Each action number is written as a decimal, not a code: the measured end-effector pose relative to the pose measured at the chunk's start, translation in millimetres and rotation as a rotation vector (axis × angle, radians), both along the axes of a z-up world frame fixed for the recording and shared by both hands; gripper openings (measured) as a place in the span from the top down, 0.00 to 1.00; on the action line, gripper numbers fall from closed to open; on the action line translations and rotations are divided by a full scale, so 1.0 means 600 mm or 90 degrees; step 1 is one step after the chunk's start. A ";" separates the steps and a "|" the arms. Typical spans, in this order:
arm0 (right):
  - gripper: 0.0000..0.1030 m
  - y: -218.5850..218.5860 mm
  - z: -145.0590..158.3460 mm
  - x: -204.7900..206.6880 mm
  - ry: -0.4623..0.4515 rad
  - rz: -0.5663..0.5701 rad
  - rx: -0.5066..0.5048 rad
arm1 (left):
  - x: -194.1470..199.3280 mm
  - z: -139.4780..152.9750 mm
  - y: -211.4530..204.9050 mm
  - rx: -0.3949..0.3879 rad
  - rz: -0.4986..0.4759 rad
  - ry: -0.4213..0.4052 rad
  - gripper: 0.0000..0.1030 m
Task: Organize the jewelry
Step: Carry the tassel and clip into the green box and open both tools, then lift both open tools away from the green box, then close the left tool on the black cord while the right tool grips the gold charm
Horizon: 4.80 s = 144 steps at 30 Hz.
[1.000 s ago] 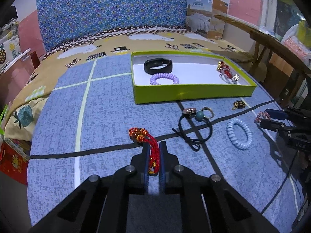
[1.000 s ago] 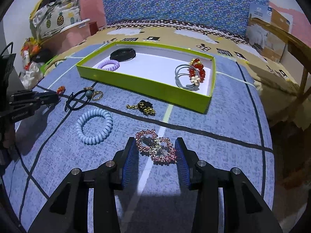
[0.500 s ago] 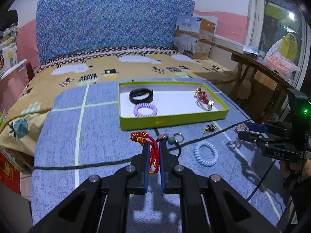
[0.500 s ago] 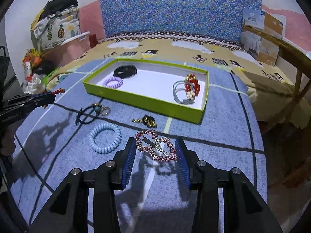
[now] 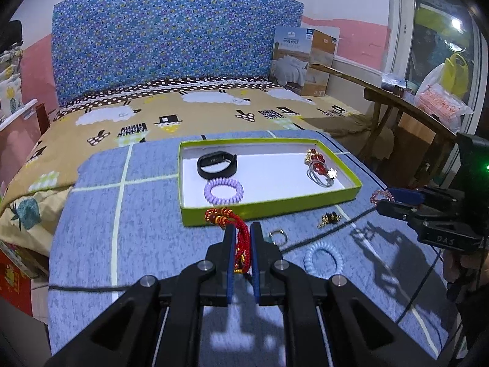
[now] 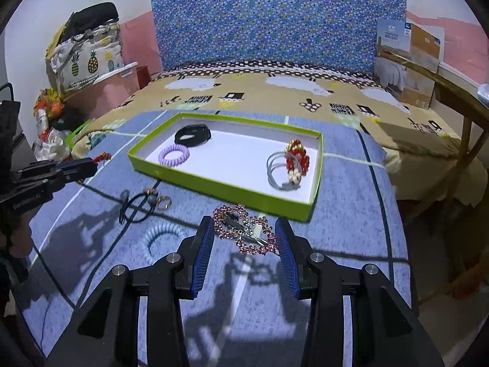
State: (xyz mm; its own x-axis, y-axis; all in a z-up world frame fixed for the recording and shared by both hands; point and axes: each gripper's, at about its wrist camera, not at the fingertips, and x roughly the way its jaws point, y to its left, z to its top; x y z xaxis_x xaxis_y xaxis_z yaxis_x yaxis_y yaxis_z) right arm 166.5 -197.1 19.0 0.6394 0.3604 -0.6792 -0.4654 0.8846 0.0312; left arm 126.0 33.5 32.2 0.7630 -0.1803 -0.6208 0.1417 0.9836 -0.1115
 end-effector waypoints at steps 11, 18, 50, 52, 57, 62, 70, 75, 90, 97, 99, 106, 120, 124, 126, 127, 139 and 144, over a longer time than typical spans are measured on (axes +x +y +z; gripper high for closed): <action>0.59 0.014 0.008 0.077 -0.005 -0.008 -0.003 | 0.088 0.018 0.002 0.026 -0.001 -0.016 0.91; 0.59 0.019 -0.013 0.136 0.016 -0.021 -0.023 | 0.146 0.001 -0.001 0.050 0.003 0.002 0.91; 0.55 0.029 -0.056 0.171 0.048 -0.026 -0.057 | 0.182 -0.071 0.006 0.050 0.016 0.078 0.71; 0.55 0.023 -0.045 0.158 0.036 -0.035 -0.048 | 0.169 -0.061 0.009 0.045 0.019 0.064 0.71; 0.55 0.004 -0.015 0.112 0.010 -0.056 -0.014 | 0.122 -0.033 0.016 0.026 0.025 0.028 0.71; 0.55 -0.008 0.001 0.053 -0.002 -0.061 0.006 | 0.062 -0.012 0.018 0.008 0.026 -0.001 0.71; 0.55 -0.015 0.002 -0.021 0.001 -0.056 0.031 | -0.014 -0.006 0.013 -0.005 0.026 -0.017 0.71; 0.55 -0.014 0.000 -0.055 0.000 -0.048 0.039 | -0.045 -0.010 0.009 0.004 0.023 -0.018 0.71; 0.55 -0.015 -0.017 -0.087 0.017 -0.041 0.055 | -0.086 -0.038 -0.008 -0.011 0.002 0.007 0.71; 0.55 -0.009 -0.022 -0.082 0.021 -0.038 0.052 | -0.076 -0.044 -0.015 -0.006 0.000 0.015 0.71; 0.55 -0.009 -0.023 -0.078 0.023 -0.038 0.050 | -0.072 -0.046 -0.015 -0.003 0.001 0.018 0.71; 0.55 0.000 -0.031 -0.059 0.030 -0.033 0.039 | -0.042 -0.053 -0.020 0.020 0.000 0.034 0.71; 0.55 0.034 -0.053 0.011 0.045 -0.004 0.001 | 0.045 -0.082 -0.038 0.058 -0.031 0.087 0.71; 0.55 0.046 -0.065 0.033 0.056 0.003 -0.008 | 0.064 -0.097 -0.040 0.072 -0.030 0.111 0.71; 0.55 0.051 -0.072 0.045 0.061 0.003 -0.017 | 0.068 -0.101 -0.041 0.071 -0.032 0.115 0.71; 0.55 0.052 -0.075 0.048 0.063 0.005 -0.018 | 0.068 -0.100 -0.041 0.070 -0.033 0.114 0.71; 0.56 0.070 -0.091 0.078 0.092 0.024 -0.036 | 0.073 -0.101 -0.063 0.104 -0.055 0.110 0.84; 0.80 0.075 -0.092 0.074 0.086 0.031 -0.054 | 0.071 -0.100 -0.066 0.103 -0.062 0.109 0.93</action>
